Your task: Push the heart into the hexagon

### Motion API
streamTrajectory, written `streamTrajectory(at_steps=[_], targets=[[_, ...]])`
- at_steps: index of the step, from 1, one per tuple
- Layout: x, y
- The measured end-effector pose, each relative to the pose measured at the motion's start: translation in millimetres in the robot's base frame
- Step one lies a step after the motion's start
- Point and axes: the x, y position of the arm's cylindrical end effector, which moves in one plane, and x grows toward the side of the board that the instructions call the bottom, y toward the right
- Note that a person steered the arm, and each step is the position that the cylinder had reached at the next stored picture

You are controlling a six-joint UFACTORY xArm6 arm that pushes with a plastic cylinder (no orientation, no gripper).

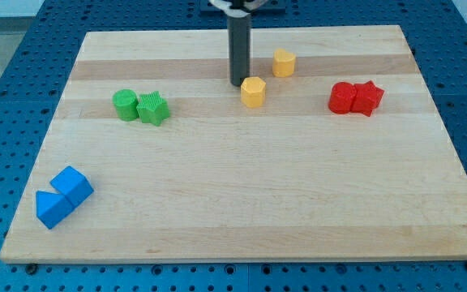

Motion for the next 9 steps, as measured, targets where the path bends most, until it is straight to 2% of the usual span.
streamTrajectory(at_steps=[1,2,3,4,5,7,9], targets=[[-5,-7],[-78,4],[-120,63],[-103,127],[-85,126],[-54,58],[10,9]])
